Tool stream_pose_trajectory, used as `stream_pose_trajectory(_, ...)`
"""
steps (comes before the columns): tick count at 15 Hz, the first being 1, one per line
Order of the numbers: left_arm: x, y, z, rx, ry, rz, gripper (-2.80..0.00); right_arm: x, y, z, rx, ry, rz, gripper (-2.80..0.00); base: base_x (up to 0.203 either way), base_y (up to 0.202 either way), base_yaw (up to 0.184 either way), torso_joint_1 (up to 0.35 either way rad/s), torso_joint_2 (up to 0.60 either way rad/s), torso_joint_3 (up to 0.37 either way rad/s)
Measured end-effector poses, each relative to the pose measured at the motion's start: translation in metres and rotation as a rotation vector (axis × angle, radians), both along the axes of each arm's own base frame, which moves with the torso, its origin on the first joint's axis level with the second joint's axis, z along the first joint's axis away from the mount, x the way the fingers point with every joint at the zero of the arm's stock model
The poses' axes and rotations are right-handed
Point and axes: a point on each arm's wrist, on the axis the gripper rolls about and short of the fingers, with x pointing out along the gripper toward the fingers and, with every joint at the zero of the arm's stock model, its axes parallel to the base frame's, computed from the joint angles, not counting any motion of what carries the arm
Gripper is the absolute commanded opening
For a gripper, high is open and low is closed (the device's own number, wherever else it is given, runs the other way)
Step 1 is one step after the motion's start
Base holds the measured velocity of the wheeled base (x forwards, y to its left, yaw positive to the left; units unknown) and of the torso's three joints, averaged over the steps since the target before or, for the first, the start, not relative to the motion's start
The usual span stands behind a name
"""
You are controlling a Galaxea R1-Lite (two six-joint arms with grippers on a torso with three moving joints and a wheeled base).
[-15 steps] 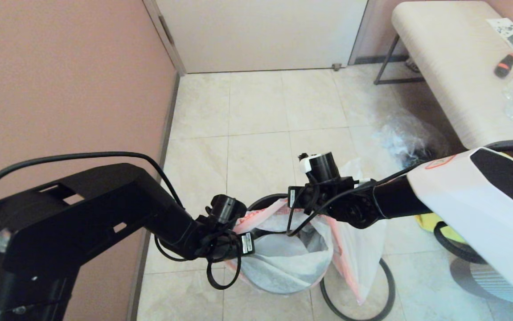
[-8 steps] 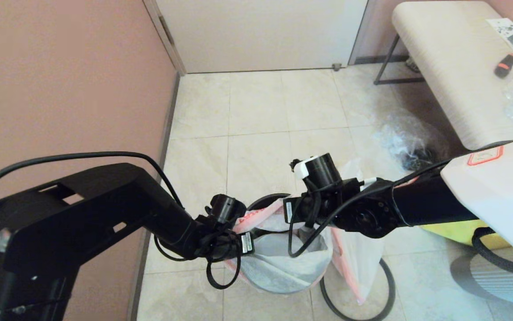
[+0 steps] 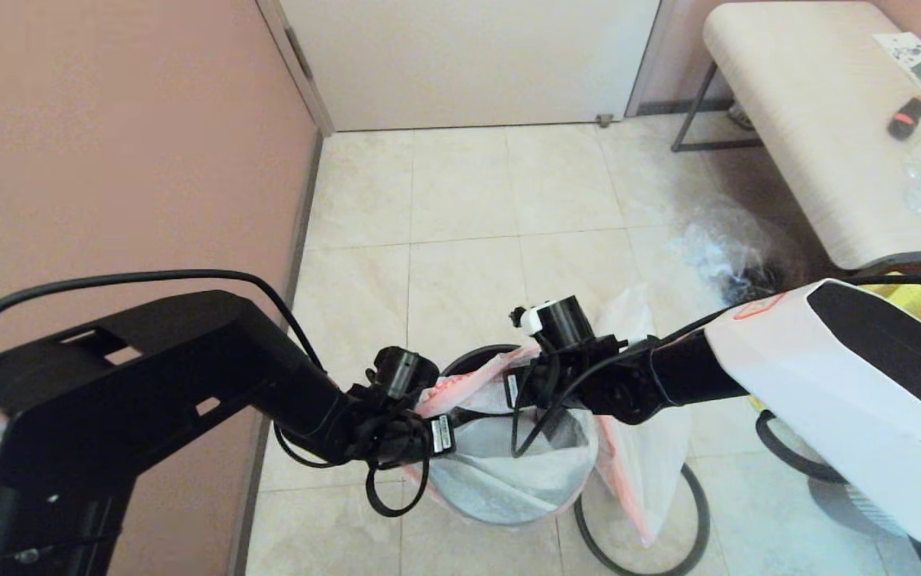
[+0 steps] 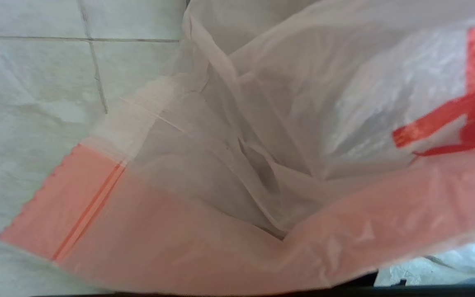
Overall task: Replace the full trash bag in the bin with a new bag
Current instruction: Put the new garbage bag on the trash can
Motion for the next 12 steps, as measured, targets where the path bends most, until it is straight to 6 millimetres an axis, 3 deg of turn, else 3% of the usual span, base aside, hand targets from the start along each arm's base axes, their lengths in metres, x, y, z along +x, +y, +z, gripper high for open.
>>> stream_pose_trajectory(4, 0.0, 0.0, 0.001, -0.001, -0.003, 0.0, -2.8, 0.021, -0.001, -0.003, 0.021, -0.027, -0.016, -2.8, 0.0, 0.0, 0.0, 0.0, 0.0, 0.0)
stream_pose_trajectory(9, -0.001, 0.0, 0.001, 0.001, -0.002, -0.001, -2.8, 0.023, 0.002, 0.009, 0.059, -0.068, -0.022, -2.8, 0.0, 0.0, 0.0, 0.0, 0.0, 0.0)
stream_pose_trajectory(12, -0.001, 0.0, 0.001, 0.001, -0.003, -0.001, -2.8, 0.02, 0.007, 0.024, 0.17, -0.078, -0.061, -2.8, 0.0, 0.0, 0.0, 0.0, 0.0, 0.0)
